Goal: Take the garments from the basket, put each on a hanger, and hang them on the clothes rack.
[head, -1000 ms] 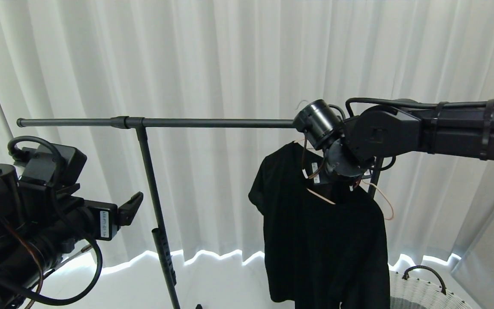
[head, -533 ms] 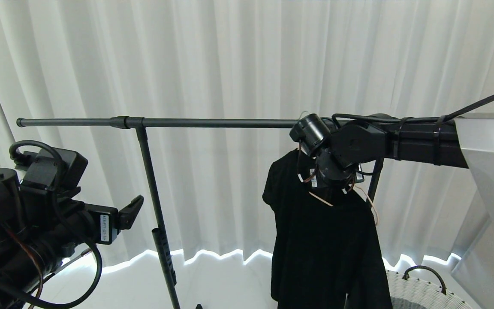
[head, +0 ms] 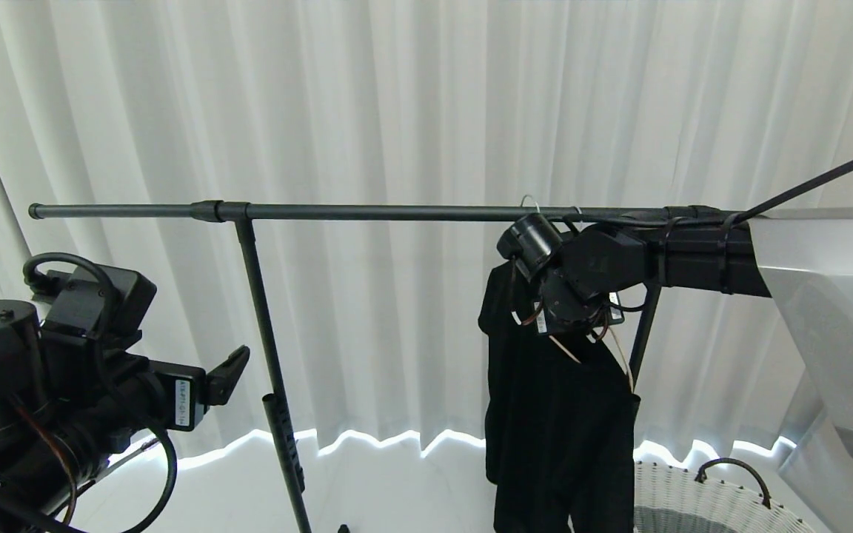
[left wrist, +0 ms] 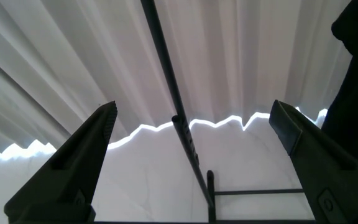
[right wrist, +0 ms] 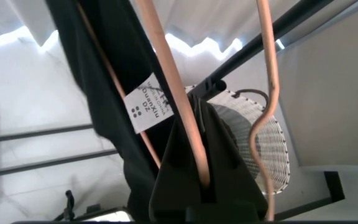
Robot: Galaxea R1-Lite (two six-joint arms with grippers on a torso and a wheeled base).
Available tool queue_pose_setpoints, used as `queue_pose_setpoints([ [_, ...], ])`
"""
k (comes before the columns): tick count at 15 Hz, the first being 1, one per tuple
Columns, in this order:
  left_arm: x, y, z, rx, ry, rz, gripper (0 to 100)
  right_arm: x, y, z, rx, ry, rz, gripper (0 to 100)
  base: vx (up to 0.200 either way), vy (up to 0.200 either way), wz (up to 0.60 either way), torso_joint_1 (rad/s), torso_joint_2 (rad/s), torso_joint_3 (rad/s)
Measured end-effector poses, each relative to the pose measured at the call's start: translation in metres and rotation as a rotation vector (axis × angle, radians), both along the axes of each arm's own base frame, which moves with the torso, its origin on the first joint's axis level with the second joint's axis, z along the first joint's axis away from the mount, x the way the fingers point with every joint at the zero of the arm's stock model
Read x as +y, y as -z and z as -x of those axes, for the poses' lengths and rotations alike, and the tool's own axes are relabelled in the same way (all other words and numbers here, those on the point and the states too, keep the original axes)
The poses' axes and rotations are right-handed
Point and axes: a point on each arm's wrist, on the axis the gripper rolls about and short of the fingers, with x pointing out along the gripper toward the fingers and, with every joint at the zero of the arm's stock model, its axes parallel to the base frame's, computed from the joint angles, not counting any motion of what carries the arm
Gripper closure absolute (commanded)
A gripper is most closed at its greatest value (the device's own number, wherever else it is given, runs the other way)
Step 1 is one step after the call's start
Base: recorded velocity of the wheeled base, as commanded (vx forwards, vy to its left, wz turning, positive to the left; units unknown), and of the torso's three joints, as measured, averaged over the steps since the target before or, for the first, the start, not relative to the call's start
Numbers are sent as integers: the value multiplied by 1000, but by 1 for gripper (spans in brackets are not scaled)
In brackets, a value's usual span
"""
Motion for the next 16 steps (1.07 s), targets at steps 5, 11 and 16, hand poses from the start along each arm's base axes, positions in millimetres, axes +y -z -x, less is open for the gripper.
queue_pose_setpoints([
  [5, -1, 0, 0, 0, 6, 0, 0, 0, 3, -2, -2, 10, 1, 100, 0, 0, 0, 0, 0, 0],
  [11, -1, 1, 1, 2, 7, -1, 0, -5, 9, -9, 10, 26, 12, 100, 0, 0, 0, 0, 0, 0],
  [16, -1, 2, 2, 7, 11, -2, 0, -5, 11, -10, 3, 38, -4, 0, 0, 0, 0, 0, 0, 0],
])
